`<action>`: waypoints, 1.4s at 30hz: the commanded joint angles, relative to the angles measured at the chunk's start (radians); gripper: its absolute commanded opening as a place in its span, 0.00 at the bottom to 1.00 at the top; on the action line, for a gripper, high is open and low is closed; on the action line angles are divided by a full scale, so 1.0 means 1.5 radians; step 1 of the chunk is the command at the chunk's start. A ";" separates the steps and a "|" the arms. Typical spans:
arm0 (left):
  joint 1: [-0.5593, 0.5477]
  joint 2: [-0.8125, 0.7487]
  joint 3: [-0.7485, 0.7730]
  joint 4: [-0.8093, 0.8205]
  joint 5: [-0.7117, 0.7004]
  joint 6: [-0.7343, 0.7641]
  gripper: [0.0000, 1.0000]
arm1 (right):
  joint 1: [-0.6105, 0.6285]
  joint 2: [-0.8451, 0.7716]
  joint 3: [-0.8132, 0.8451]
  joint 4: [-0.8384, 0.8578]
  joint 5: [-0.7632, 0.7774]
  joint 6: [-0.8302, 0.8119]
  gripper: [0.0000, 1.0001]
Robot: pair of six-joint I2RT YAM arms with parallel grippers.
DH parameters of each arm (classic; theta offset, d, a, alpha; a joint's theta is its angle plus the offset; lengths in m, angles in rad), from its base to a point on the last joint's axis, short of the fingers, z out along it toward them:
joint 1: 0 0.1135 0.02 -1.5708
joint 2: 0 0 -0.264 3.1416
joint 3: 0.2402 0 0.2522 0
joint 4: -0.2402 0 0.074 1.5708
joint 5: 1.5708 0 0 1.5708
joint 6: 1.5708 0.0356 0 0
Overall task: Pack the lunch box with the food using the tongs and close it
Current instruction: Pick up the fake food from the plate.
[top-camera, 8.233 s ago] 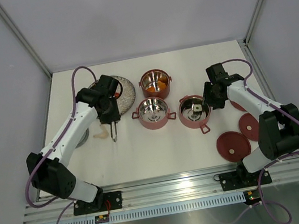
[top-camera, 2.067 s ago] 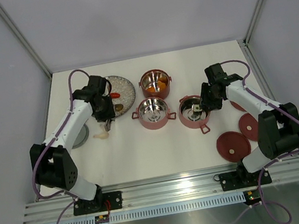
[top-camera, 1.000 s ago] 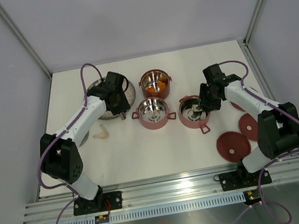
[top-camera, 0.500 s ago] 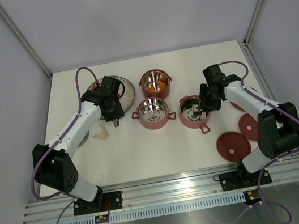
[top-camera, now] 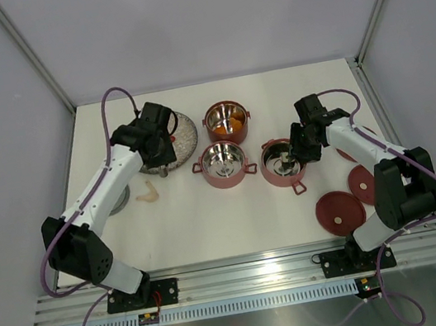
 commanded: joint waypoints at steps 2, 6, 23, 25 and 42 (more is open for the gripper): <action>0.012 0.024 0.037 0.027 -0.047 0.018 0.41 | 0.005 -0.010 0.001 0.016 -0.008 0.001 0.53; 0.020 0.048 0.035 0.045 -0.032 0.022 0.41 | 0.006 -0.014 0.000 0.014 -0.005 0.001 0.53; 0.029 0.095 -0.008 0.087 0.000 0.031 0.41 | 0.007 -0.017 0.000 0.014 -0.009 0.006 0.53; 0.029 0.099 -0.010 0.087 0.002 0.031 0.41 | 0.007 -0.016 0.001 0.014 -0.008 0.007 0.53; 0.029 0.015 0.042 0.038 0.016 0.060 0.00 | 0.008 -0.016 -0.001 0.017 -0.019 0.012 0.53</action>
